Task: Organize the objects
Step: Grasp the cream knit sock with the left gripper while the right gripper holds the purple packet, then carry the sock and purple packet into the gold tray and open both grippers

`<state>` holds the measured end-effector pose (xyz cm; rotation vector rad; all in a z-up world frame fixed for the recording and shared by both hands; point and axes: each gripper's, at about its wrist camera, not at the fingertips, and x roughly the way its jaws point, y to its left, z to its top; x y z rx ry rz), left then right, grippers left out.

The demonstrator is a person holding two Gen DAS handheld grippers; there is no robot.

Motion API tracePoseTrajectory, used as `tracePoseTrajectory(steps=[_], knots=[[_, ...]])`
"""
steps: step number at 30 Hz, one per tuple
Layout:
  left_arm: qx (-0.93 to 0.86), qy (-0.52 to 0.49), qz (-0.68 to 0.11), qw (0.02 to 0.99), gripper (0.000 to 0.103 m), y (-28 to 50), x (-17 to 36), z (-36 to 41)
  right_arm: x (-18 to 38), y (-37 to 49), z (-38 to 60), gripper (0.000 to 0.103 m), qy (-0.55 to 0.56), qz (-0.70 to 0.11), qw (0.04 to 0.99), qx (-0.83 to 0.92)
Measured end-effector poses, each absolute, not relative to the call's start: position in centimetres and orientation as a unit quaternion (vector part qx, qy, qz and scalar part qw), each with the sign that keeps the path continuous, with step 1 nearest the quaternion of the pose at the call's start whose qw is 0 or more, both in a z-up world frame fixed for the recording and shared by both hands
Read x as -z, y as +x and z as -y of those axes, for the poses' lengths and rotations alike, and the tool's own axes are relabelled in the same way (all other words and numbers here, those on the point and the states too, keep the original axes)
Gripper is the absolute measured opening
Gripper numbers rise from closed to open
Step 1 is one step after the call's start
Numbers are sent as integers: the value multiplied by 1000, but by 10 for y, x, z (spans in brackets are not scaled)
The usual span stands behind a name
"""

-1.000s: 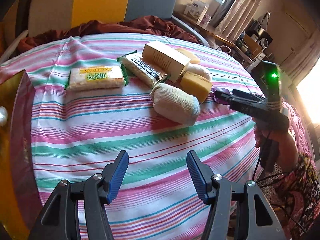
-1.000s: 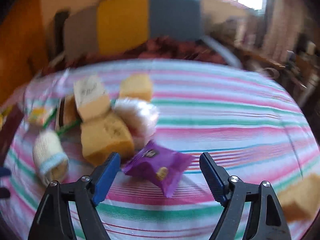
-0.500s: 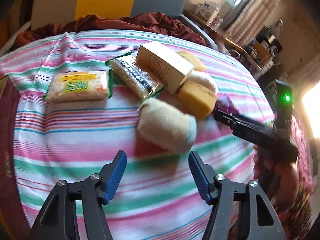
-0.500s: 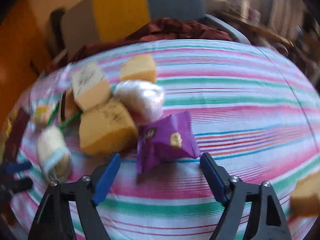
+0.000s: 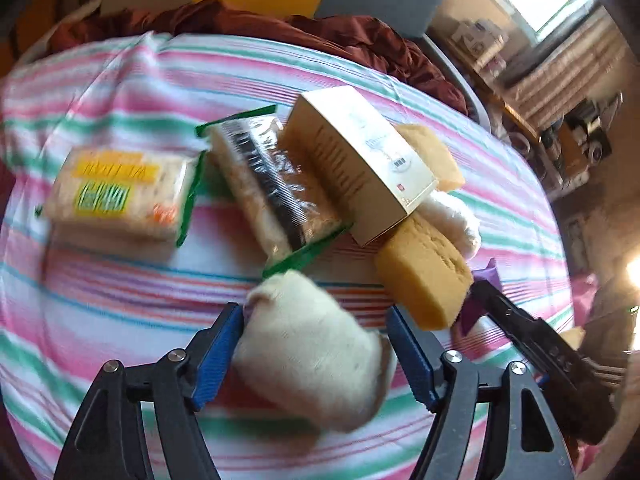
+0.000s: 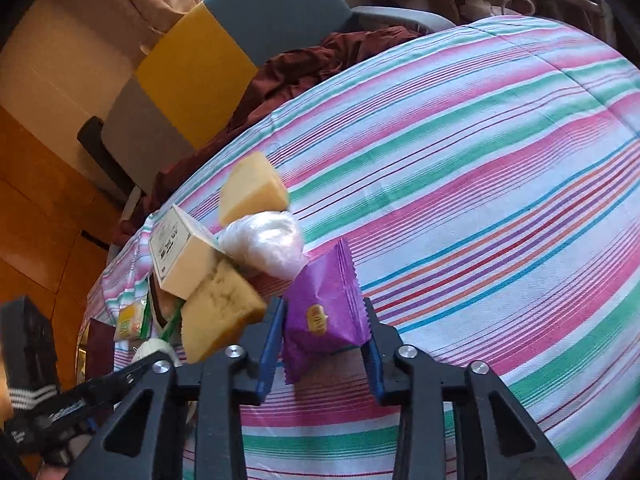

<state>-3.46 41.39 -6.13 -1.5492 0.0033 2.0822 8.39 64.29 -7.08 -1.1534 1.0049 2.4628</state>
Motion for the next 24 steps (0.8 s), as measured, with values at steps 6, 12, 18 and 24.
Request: tracePoseTrajectory(steps=[6,12,18,24], knots=[[-786,-528,-28,321,70,-24,62,-400,66,83,-634,35,-404,-321,126,-847],[-784,-507,-18,359,63,-15,61,-374,59,90,-633,35,-385,-337,129,-850],[-778,-510,0,368,61,-9,60,-351,47,95,-630,35,-366,-326,135,-861],[-772,-514,19,373,61,0,58,-331,41,100,-624,35,-356,-330,122,-866]])
